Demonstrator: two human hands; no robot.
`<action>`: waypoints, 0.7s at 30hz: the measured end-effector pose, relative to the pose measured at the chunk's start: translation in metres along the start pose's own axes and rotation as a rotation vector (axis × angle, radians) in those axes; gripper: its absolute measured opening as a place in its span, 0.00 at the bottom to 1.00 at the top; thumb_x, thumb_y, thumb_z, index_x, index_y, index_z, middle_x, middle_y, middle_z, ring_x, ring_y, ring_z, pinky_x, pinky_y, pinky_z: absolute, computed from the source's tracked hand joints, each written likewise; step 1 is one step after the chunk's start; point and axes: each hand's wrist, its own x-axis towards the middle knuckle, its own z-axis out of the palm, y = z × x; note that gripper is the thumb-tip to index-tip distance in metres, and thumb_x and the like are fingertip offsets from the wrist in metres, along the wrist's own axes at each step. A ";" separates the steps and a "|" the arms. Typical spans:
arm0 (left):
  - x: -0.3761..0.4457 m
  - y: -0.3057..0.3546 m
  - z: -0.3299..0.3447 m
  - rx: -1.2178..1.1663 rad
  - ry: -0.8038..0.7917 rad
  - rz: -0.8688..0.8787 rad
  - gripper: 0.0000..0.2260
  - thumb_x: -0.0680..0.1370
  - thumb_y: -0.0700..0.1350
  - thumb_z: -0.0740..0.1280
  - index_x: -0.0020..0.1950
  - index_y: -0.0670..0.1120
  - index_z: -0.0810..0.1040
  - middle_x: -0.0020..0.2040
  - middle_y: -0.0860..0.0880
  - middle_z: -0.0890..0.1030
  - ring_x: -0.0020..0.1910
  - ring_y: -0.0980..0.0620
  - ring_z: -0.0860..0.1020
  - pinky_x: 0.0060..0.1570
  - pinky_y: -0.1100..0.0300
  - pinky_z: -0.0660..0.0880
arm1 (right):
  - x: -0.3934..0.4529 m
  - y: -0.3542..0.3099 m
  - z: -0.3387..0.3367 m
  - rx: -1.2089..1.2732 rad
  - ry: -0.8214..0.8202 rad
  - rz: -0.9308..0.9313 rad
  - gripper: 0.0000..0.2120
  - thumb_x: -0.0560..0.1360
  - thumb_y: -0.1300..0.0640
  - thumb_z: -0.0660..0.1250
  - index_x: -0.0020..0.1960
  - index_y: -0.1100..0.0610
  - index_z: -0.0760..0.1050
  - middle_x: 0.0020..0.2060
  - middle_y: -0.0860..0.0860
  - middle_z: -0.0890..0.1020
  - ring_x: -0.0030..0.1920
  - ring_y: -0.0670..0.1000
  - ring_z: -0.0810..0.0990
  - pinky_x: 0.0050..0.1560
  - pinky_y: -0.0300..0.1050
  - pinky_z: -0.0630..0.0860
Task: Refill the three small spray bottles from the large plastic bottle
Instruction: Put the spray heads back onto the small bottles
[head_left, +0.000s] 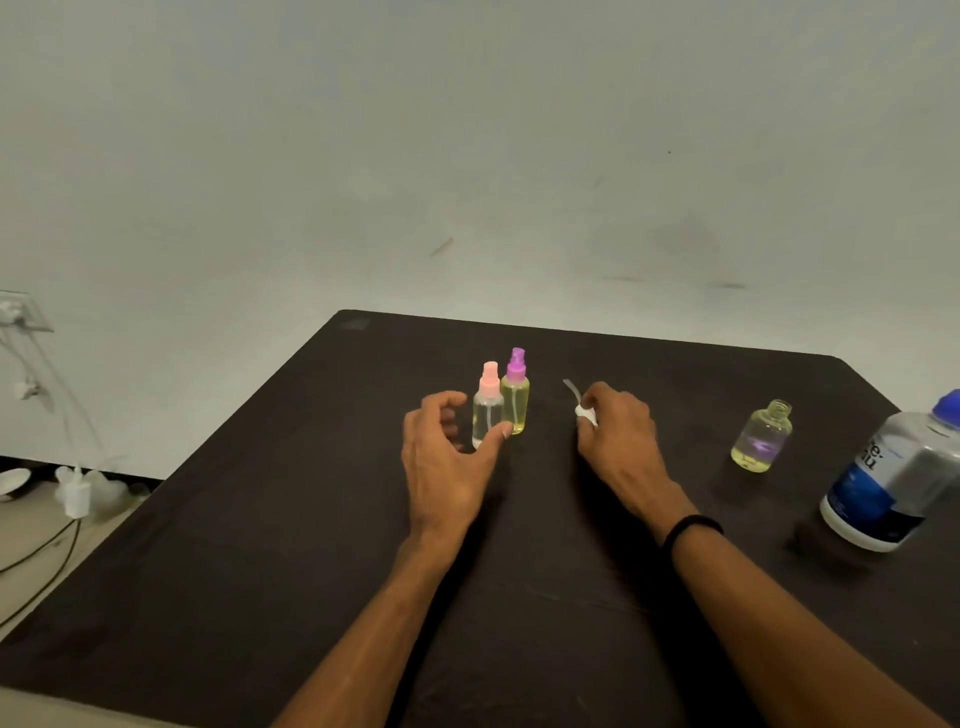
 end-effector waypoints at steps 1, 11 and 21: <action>-0.006 0.003 0.000 0.038 0.044 0.060 0.18 0.73 0.54 0.80 0.57 0.55 0.77 0.52 0.56 0.77 0.47 0.58 0.77 0.45 0.68 0.73 | -0.002 0.003 -0.001 0.051 0.035 0.031 0.04 0.80 0.60 0.68 0.55 0.57 0.77 0.49 0.55 0.81 0.47 0.54 0.79 0.45 0.48 0.77; -0.053 0.044 0.062 0.142 -0.353 0.396 0.06 0.77 0.50 0.76 0.49 0.49 0.86 0.40 0.56 0.82 0.37 0.58 0.78 0.39 0.70 0.75 | -0.046 0.034 -0.055 1.090 0.226 0.288 0.13 0.80 0.65 0.72 0.64 0.60 0.81 0.50 0.58 0.88 0.46 0.54 0.89 0.49 0.47 0.86; -0.053 0.096 0.193 0.041 -0.450 0.325 0.16 0.81 0.46 0.69 0.33 0.50 0.74 0.27 0.56 0.76 0.28 0.56 0.75 0.30 0.65 0.70 | -0.058 0.050 -0.120 2.248 0.101 0.385 0.15 0.77 0.68 0.66 0.63 0.65 0.81 0.59 0.62 0.85 0.56 0.55 0.86 0.51 0.43 0.86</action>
